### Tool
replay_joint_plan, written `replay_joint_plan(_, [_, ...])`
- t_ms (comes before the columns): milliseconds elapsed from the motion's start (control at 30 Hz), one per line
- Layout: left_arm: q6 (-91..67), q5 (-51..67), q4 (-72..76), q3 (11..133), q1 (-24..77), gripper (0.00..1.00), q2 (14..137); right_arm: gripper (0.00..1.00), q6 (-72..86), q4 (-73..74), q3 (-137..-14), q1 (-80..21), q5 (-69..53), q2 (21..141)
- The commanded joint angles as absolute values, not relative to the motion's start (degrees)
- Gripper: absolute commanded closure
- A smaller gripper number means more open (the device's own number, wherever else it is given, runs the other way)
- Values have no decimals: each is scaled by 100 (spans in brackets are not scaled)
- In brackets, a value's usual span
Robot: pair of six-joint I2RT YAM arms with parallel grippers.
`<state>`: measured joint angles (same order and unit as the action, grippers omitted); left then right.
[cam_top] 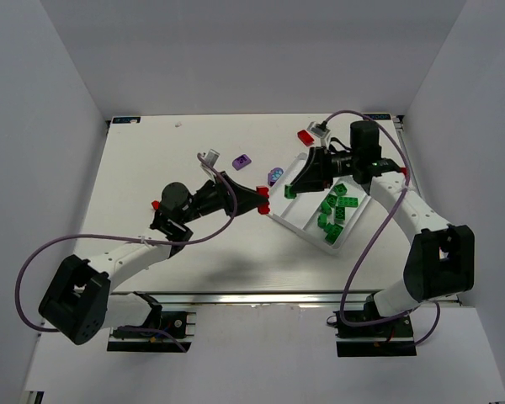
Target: Sort the legos into containers by color
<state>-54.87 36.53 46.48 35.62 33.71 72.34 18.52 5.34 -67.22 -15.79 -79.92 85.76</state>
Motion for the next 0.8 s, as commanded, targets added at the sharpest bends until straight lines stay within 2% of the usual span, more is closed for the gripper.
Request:
replay_joint_plan(0, [-5361,3700,4570,3516,3261,100,6952,100,890,1448,-6916,-1398,-8183,8613])
replay_joint_plan(67, [-5361,3718,4544,3542,3243,100,6978,100,58,2396,-7153,-1336,-7929,8666])
replay_joint_plan(100, [-5361,3718,4535,3551,3234,100,6987,100,-756,3209,-7267,-1319,-7388,8692])
replay_joint_plan(167, [-5361,3692,4500,3577,3234,100,7031,100,-1304,3800,-7522,-1318,-6351,8693])
replay_joint_plan(200, [-5344,3683,4448,3595,3234,100,7083,100,-1353,3840,-7523,-1318,-5763,8640])
replay_joint_plan(233, [-5344,3665,4404,3603,3234,100,7110,100,-1362,3815,-7463,-1310,-4469,8570])
replay_joint_plan(433, [-5107,3375,3693,3840,3234,100,7408,100,-1345,2875,-6479,-1310,-894,7761])
replay_joint_plan(567, [-4975,3235,3261,4139,3243,100,7690,100,-1362,2707,-6197,-1283,139,7804])
replay_joint_plan(767, [-4922,3120,2849,4797,3313,100,8348,100,-1511,2540,-5968,-1125,369,8261])
